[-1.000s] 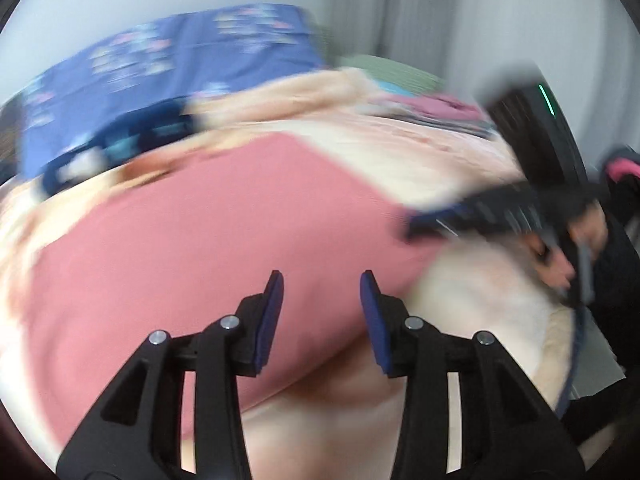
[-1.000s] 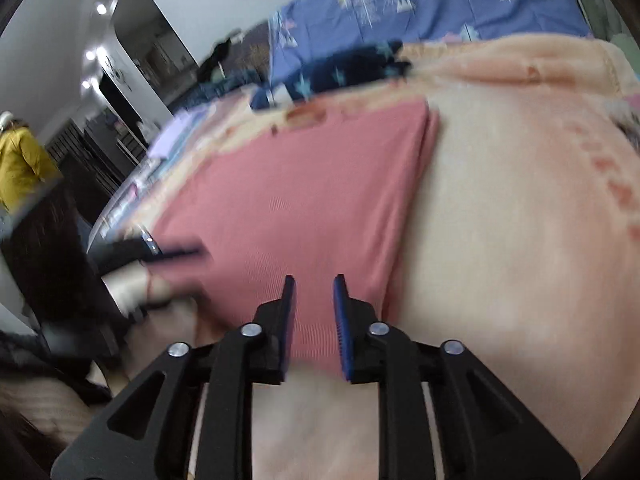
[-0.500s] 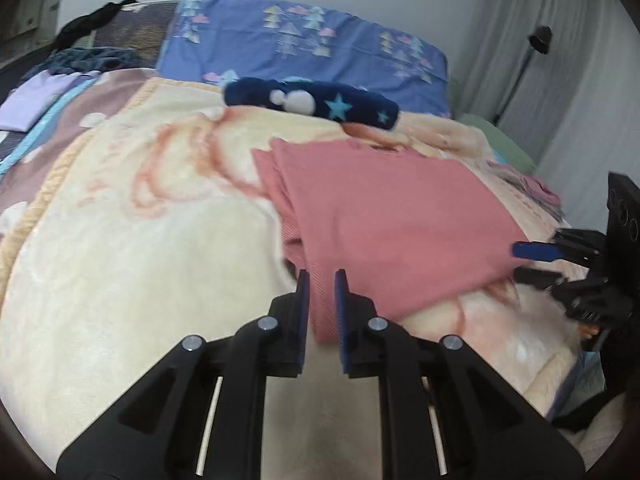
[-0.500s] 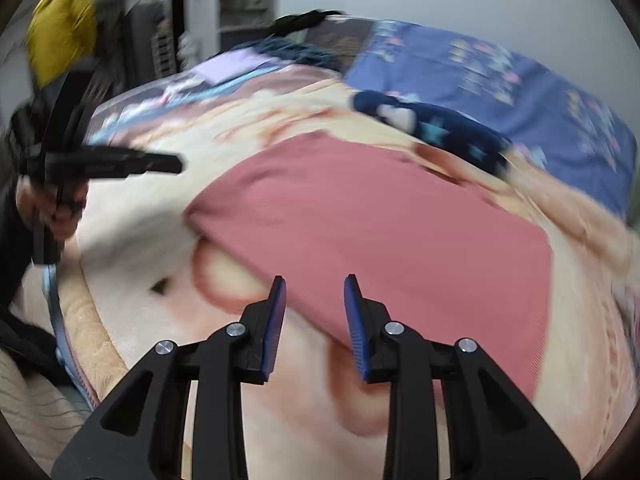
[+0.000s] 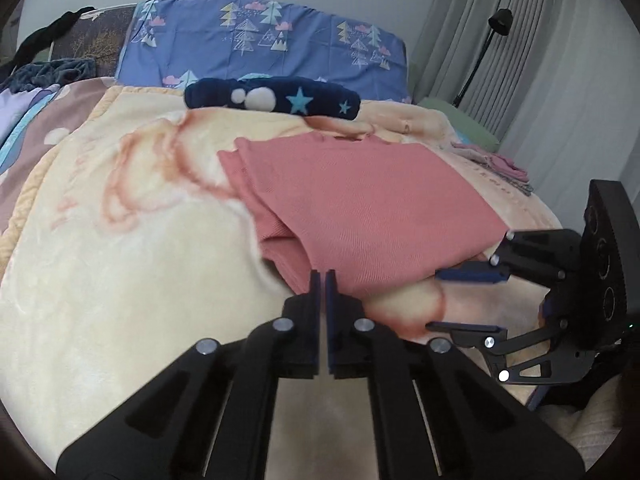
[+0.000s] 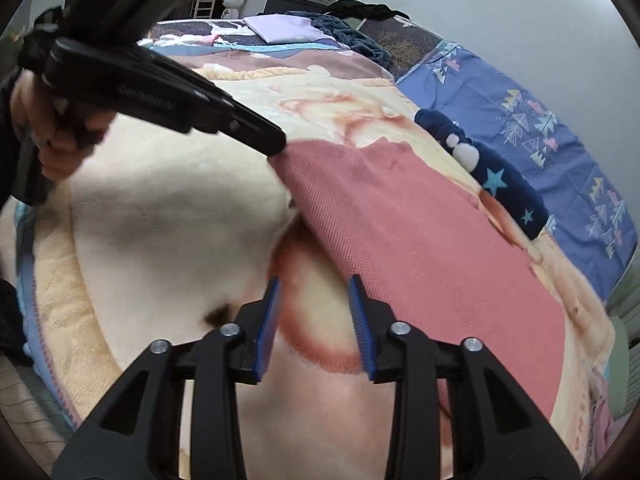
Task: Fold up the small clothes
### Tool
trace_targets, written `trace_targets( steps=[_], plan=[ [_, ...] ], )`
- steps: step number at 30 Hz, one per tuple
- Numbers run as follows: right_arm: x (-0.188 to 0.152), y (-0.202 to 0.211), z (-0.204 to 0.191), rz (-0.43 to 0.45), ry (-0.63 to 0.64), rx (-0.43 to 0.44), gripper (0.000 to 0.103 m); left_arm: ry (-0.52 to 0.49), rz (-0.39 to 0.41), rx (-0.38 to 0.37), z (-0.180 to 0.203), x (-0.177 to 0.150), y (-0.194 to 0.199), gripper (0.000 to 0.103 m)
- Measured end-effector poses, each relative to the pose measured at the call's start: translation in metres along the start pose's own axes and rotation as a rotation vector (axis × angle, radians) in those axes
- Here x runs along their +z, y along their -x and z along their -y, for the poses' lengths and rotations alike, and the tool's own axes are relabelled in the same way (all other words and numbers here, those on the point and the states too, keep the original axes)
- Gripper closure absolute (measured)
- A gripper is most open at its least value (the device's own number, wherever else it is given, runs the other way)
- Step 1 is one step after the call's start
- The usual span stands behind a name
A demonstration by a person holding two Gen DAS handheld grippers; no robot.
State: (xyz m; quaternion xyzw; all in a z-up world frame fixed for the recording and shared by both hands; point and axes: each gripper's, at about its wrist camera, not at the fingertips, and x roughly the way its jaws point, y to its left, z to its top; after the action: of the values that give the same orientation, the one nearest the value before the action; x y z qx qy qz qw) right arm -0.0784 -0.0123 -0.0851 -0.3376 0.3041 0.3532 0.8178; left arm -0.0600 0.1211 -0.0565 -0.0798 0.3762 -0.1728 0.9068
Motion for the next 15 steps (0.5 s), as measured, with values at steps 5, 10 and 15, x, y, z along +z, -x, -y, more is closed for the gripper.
trace_targets(
  steps=[5,10,15],
  plan=[
    [0.01,-0.023,-0.029,-0.001,0.138,-0.087,0.06,0.106,-0.034,0.036,-0.03,-0.028,-0.003,0.099],
    [0.023,-0.054,-0.051,-0.018,0.255,-0.202,0.06,0.177,0.008,0.039,-0.049,-0.025,0.006,0.076],
    [0.039,-0.073,-0.05,-0.032,0.229,-0.241,0.06,0.146,-0.001,0.01,-0.053,0.011,-0.004,0.045]
  ],
)
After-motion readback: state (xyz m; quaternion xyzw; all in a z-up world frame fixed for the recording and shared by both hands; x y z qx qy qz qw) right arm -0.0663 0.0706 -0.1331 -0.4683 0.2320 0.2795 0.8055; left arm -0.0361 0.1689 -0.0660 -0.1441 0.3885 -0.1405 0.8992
